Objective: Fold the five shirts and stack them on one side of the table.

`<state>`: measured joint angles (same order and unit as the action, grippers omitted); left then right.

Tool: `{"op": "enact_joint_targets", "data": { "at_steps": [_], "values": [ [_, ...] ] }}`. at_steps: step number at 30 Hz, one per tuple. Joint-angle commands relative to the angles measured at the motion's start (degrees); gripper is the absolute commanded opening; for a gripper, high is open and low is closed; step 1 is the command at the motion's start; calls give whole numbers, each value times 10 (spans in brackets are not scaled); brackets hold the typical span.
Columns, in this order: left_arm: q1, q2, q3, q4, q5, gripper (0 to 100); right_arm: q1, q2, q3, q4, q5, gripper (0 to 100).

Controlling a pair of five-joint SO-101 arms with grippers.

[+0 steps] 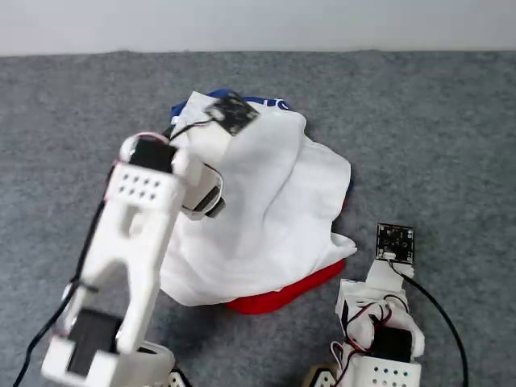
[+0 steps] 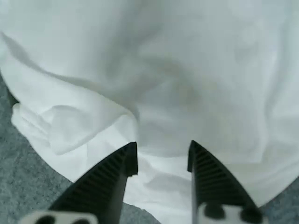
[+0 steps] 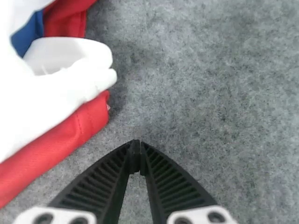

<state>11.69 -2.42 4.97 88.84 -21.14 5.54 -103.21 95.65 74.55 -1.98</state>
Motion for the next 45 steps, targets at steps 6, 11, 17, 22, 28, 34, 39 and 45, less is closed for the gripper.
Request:
{"op": "enact_joint_targets", "data": {
  "at_steps": [6,11,17,22,28,34,39,45],
  "values": [
    [-3,112,-94,18,-28,403,-1,-6,8,2,-2,9],
    [-3,194,-94,-15,-33,403,-1,-6,8,2,-2,9],
    [-3,303,-95,-69,-5,403,-1,-6,8,2,-2,9],
    [-1,359,-95,-92,28,349,-1,-6,8,2,-2,9],
    [18,359,-105,-88,28,5,-1,-6,8,2,-2,9],
    [15,270,-154,-6,28,12,-1,-6,8,2,-2,9],
    [14,115,-210,44,28,12,-1,-6,8,2,-2,9],
    [-29,-30,-226,37,29,12,-1,-6,8,2,-2,9]
  ]
}}
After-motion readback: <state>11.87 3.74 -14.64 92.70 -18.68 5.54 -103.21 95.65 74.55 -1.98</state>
